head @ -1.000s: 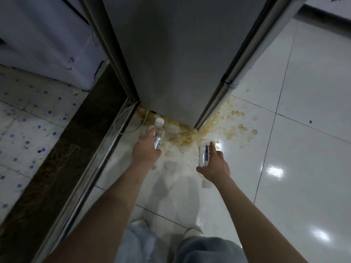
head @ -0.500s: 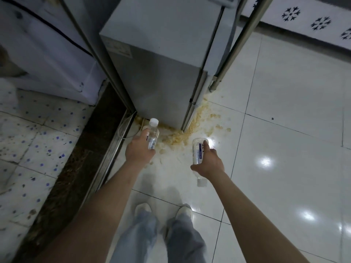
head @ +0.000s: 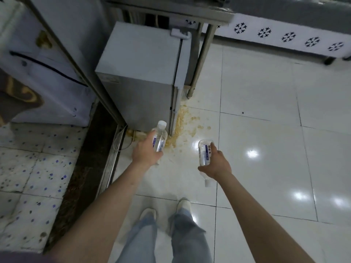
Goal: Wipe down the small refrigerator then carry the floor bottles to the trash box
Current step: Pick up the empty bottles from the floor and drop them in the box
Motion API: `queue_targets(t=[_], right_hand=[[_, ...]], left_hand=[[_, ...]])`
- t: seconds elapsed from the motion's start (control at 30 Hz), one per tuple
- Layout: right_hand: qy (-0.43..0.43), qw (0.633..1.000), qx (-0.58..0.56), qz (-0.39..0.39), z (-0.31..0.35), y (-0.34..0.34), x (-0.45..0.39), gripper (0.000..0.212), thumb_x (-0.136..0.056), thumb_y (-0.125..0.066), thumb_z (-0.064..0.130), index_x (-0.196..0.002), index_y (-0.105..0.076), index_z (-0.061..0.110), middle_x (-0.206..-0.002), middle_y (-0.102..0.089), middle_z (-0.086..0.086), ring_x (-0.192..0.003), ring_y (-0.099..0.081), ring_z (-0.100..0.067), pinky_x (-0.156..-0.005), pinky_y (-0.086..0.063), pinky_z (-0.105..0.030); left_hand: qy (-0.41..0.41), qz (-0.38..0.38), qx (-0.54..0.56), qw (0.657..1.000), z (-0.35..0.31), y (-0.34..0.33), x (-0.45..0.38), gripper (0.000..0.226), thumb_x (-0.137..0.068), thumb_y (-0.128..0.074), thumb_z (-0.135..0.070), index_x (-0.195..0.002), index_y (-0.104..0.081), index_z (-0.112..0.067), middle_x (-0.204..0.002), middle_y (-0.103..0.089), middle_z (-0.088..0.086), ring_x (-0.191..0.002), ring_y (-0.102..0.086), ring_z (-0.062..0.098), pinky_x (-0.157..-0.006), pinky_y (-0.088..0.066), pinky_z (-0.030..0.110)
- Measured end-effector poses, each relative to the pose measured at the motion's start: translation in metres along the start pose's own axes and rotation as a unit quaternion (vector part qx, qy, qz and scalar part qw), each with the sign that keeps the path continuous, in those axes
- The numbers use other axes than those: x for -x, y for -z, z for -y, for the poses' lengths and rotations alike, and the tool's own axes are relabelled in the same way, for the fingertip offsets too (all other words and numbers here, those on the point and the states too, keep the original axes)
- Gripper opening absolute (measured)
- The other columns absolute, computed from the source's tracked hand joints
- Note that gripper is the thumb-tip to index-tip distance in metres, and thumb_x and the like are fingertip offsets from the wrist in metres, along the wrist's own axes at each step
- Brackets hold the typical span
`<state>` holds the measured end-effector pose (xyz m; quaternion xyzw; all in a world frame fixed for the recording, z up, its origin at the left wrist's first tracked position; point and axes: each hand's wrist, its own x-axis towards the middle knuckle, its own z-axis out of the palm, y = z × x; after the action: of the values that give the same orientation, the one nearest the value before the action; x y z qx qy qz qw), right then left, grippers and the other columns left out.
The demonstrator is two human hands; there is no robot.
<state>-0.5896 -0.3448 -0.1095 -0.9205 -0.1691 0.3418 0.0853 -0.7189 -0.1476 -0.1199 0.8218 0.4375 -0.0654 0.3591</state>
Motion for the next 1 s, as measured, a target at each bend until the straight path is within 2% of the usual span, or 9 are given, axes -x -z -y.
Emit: queue_targets(t=[0.1,0.3,0.43,0.53,0.63,0.8,1.0], right_hand=[[-0.014,0.999,-0.023,-0.019,-0.003,0.006,0.025,0.105,-0.072,-0.072,0.034,-0.149,-0.002,0.025,-0.133,-0.041,-0.005,-0.114,-0.052,-0.025,-0.088,-0.044,-0.035],[-0.039,0.995,-0.069,-0.059,-0.013,0.011,0.068,0.105,-0.072,-0.073,0.033,-0.149,-0.003,0.026,-0.134,-0.041,-0.003,-0.113,-0.053,-0.022,-0.087,-0.045,-0.033],[-0.068,0.990,-0.090,-0.082,-0.029,0.015,0.089,0.104,-0.072,-0.073,0.033,-0.149,-0.005,0.026,-0.131,-0.043,-0.004,-0.111,-0.054,-0.023,-0.085,-0.043,-0.031],[-0.093,0.986,-0.104,-0.096,-0.044,0.023,0.100,0.104,-0.071,-0.073,0.034,-0.149,-0.006,0.026,-0.131,-0.044,-0.005,-0.112,-0.054,-0.024,-0.085,-0.043,-0.031],[-0.114,0.980,-0.122,-0.108,-0.064,0.034,0.109,0.103,-0.070,-0.073,0.033,-0.149,-0.008,0.026,-0.130,-0.044,-0.005,-0.111,-0.054,-0.024,-0.084,-0.043,-0.031],[-0.136,0.972,-0.138,-0.131,-0.113,0.057,0.122,0.101,-0.071,-0.073,0.033,-0.148,-0.008,0.028,-0.127,-0.045,-0.004,-0.107,-0.055,-0.023,-0.076,-0.040,-0.028],[-0.156,0.965,-0.146,-0.150,-0.186,0.098,0.128,0.104,-0.072,-0.073,0.036,-0.149,-0.004,0.027,-0.130,-0.044,-0.004,-0.111,-0.053,-0.024,-0.084,-0.043,-0.032]], left_hand=[[-0.044,0.017,0.002,0.999,-0.009,0.014,0.011,0.073,-0.072,-0.069,-0.035,-0.136,-0.034,-0.044,-0.107,-0.062,0.003,-0.096,-0.060,0.029,-0.083,-0.051,0.033],[-0.106,0.052,-0.012,0.993,-0.028,0.031,0.029,0.076,-0.073,-0.074,-0.028,-0.139,-0.037,-0.032,-0.118,-0.060,0.006,-0.105,-0.058,0.029,-0.089,-0.049,0.036],[-0.136,0.064,-0.042,0.988,-0.045,0.031,0.039,0.073,-0.073,-0.072,-0.031,-0.137,-0.038,-0.034,-0.115,-0.063,0.005,-0.103,-0.059,0.029,-0.086,-0.048,0.032],[-0.160,0.085,-0.063,0.981,-0.060,0.025,0.045,0.070,-0.076,-0.069,-0.034,-0.138,-0.035,-0.037,-0.111,-0.062,0.002,-0.099,-0.059,0.029,-0.079,-0.046,0.029],[-0.176,0.098,-0.075,0.977,-0.083,0.015,0.048,0.068,-0.077,-0.067,-0.036,-0.137,-0.035,-0.036,-0.111,-0.063,0.004,-0.098,-0.059,0.028,-0.077,-0.045,0.028],[-0.197,0.125,-0.067,0.970,-0.137,-0.016,0.055,0.075,-0.074,-0.070,-0.034,-0.139,-0.034,-0.030,-0.116,-0.059,0.006,-0.104,-0.055,0.028,-0.085,-0.047,0.032],[-0.234,0.129,-0.075,0.961,-0.213,-0.061,0.069,0.073,-0.073,-0.072,-0.034,-0.137,-0.037,-0.029,-0.116,-0.059,0.006,-0.104,-0.055,0.027,-0.085,-0.044,0.030]])
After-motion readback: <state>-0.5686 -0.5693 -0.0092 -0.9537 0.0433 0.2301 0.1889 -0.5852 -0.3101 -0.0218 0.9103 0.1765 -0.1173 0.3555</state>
